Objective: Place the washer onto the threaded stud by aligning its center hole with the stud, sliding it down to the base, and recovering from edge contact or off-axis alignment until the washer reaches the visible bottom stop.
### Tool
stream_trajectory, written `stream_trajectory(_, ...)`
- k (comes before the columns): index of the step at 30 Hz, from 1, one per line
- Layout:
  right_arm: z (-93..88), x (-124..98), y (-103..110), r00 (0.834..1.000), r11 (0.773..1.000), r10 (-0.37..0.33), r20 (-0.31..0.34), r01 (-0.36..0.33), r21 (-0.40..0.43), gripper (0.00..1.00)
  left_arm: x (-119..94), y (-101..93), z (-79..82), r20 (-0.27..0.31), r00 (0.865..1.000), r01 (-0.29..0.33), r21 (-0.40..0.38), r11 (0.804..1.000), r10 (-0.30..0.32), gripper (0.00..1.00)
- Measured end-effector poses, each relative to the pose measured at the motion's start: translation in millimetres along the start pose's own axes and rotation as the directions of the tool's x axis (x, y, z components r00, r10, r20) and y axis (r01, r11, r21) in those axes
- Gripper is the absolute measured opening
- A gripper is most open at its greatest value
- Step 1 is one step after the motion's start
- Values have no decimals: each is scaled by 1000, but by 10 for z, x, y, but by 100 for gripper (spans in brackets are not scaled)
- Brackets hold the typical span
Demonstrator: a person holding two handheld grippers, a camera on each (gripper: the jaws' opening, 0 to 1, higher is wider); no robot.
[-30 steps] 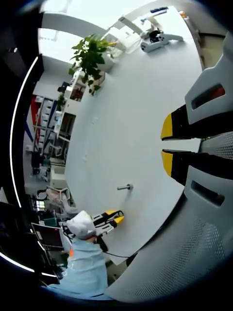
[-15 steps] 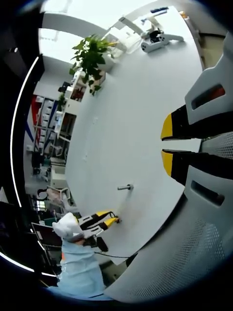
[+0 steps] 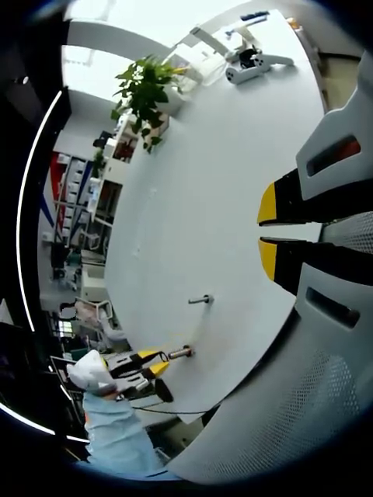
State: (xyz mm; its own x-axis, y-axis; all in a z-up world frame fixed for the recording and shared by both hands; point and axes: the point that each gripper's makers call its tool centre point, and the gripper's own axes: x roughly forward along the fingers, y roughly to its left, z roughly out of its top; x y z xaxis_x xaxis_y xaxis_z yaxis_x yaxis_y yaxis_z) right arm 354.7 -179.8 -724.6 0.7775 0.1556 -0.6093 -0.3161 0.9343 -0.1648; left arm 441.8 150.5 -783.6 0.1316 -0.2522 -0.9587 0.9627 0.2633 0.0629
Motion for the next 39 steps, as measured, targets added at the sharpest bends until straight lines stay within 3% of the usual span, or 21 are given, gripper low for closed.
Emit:
stream_trajectory(14, -1, 2, -2, 1000, 1000, 0, -3, 0, 1, 9, 252, 46, -145, -61, 998, 18, -18, 1000, -19, 19)
stream_trajectory(25, -7, 7, -2, 1000, 1000, -1, -7, 1, 3, 9, 293, 65, -129, -36, 998, 51, -61, 997, -54, 20)
stream_trajectory(31, -8, 5, -1, 1000, 1000, -1, -8, 1, 2, 9, 295, 58, -134, -26, 999, 38, -49, 998, -40, 21)
stream_trajectory(36, -8, 4, 3, 1000, 1000, 0, -8, 0, 1, 9, 270, 68, -122, -9, 1000, 17, -34, 999, -17, 29)
stream_trajectory(39, -7, 4, 7, 1000, 1000, 1, -9, -1, 0, 9, 224, 72, -80, 15, 1000, 7, -37, 999, -7, 25)
